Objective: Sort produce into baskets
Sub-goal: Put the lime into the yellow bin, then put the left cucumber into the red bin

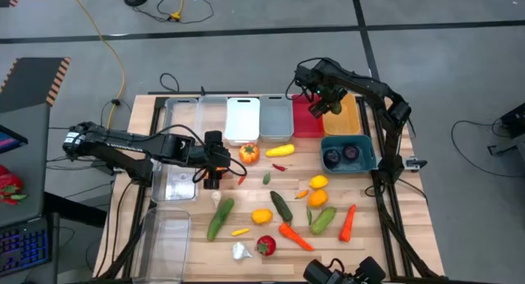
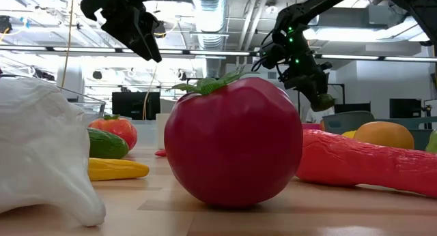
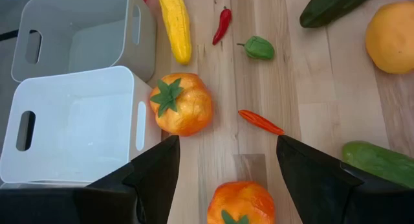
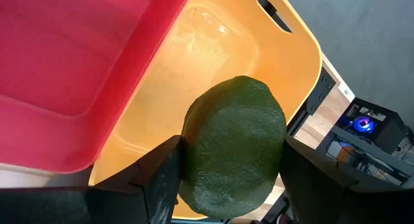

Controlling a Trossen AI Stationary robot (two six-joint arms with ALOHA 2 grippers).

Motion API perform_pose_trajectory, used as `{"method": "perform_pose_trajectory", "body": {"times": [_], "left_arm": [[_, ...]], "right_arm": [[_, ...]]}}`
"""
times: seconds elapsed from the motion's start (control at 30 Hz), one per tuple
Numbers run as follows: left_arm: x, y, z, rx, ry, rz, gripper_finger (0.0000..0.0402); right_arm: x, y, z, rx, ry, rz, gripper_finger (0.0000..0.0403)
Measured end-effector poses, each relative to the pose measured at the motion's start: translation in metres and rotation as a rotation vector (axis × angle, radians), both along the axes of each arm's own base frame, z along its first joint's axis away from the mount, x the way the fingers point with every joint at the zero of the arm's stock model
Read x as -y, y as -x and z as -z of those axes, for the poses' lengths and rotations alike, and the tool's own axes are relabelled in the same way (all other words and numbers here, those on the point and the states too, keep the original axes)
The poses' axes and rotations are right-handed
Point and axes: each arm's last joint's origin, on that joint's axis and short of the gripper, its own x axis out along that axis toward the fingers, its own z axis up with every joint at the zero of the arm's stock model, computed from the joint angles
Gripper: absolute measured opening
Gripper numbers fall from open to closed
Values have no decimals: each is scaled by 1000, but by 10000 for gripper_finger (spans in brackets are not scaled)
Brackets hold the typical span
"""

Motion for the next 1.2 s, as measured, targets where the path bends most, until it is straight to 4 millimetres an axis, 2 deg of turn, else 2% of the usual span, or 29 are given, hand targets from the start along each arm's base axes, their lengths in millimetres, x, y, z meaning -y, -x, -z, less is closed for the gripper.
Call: {"method": "perform_pose_trajectory", "body": {"times": [0.57,0.67,0.93,1.07,1.2], "left_arm": [[0,0,0,0,0,1,245],[0,0,0,0,0,1,245],[0,0,0,0,1,0,245],[0,0,0,17,44,-50,245],[2,-1,0,36,194,-116,245]], "right_arm": [[3,3,0,6,-9,14,269],[4,4,0,10,-15,22,288],[5,6,0,7,-23,28,369],[0,2,0,6,-25,5,384],[-9,-3,-5,2,-8,-46,385]]}}
